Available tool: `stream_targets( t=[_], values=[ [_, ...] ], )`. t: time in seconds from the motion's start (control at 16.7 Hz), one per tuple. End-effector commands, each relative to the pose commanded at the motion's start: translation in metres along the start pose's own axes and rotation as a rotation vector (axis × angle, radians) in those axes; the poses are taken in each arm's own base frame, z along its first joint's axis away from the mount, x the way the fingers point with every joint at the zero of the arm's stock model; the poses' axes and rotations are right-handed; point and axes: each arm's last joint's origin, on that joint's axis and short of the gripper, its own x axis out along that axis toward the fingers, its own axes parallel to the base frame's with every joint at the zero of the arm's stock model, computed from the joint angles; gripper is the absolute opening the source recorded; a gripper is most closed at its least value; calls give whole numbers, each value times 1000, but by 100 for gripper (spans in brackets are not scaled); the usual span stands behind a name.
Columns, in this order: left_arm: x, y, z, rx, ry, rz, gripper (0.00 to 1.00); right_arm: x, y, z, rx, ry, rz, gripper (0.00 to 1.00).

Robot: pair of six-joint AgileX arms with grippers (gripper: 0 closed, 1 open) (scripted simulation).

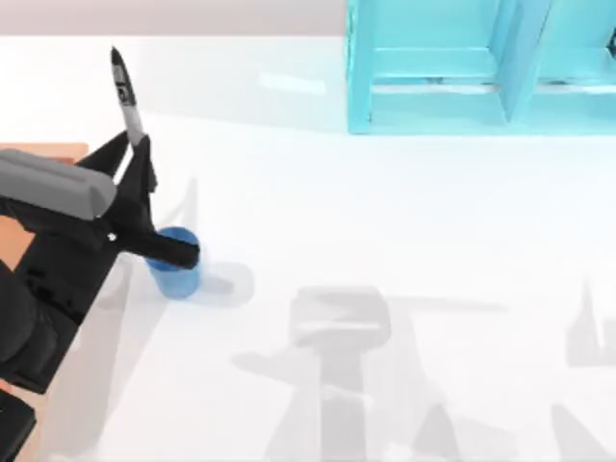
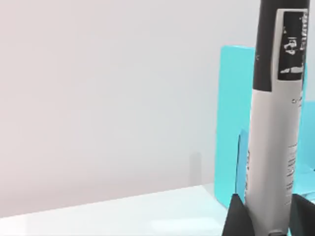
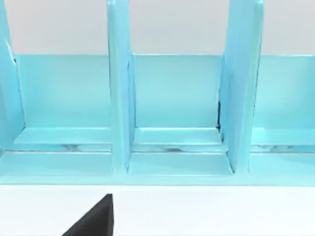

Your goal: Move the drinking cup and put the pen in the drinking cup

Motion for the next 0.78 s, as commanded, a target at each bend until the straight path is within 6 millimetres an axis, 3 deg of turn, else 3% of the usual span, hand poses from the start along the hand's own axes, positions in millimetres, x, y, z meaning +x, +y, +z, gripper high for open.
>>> stream_targets(
  t=[0.24,0.78],
  values=[
    [2,1,1,0,-7,3,0,0,0,0,0,0,0,100],
    [2,1,1,0,-7,3,68,0,0,0,0,0,0,100]
  ],
)
